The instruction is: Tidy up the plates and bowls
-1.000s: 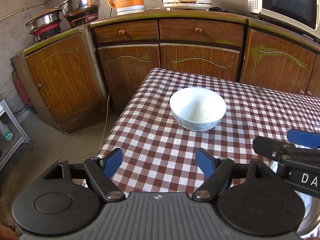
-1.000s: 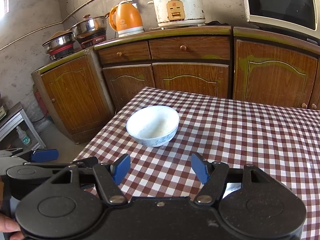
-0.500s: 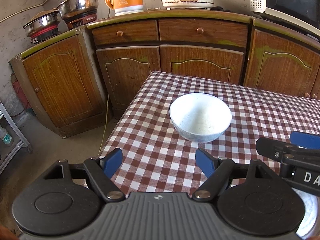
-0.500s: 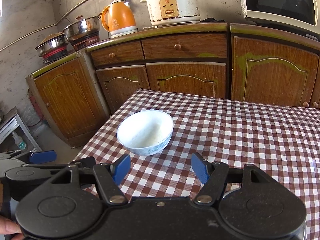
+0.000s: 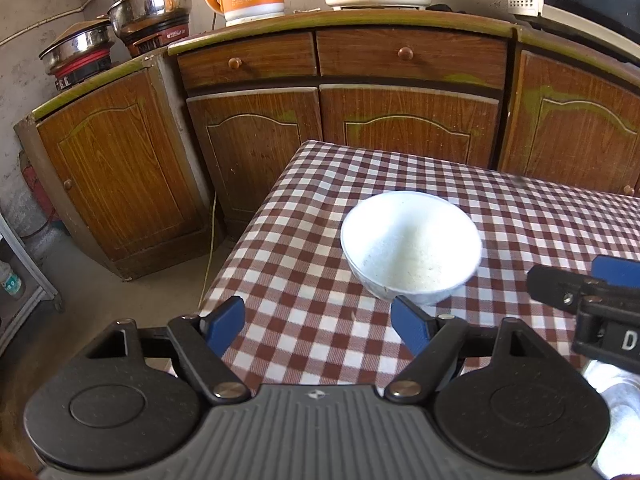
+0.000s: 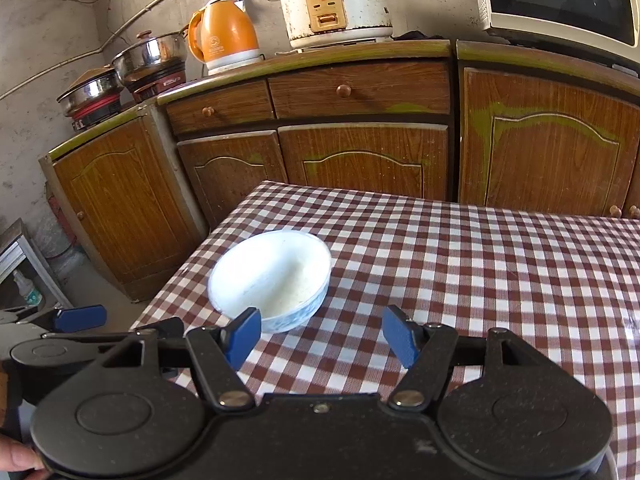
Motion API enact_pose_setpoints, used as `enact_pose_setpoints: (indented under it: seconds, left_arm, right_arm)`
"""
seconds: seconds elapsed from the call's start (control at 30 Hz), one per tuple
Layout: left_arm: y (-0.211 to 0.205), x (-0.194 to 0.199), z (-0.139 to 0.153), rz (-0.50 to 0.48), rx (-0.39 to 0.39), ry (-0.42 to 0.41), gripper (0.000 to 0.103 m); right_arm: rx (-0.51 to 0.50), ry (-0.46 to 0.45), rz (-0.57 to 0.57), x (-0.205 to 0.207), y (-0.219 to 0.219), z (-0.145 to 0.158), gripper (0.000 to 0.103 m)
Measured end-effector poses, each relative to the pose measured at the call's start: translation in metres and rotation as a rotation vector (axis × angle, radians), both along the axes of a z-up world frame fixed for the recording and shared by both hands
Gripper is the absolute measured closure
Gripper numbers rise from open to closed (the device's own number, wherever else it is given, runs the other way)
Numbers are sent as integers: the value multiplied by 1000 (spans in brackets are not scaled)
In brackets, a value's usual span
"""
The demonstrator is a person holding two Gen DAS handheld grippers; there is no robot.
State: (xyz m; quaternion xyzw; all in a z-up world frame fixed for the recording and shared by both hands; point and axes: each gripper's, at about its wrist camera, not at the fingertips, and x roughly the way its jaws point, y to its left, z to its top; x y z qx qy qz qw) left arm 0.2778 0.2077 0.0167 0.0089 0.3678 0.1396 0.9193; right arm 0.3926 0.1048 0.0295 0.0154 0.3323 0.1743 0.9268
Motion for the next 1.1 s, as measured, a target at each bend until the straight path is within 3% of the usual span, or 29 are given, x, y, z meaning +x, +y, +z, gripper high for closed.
enact_pose_setpoints:
  seconds: [0.27,0.47,0.77,0.97,1.1]
  left_arm:
    - [13,33,-3,18,13,-12,21]
    - [27,59,-17,18,-30,24,25]
    - [30,92,-42,-55,-74,70,51]
    - [31,108,-55,-86,-89,78,59]
    - [28,114,-59,-103,-123,68,69]
  right_arm:
    - [4,25,-18,35,1,-10,23]
    - [48,78,-39,62,5,-26,23]
    - [26,138,-38,96,26,-55,23]
    - [41,171,-52,113,33,-74,24]
    - [89,202,-59,124,33,-85,24]
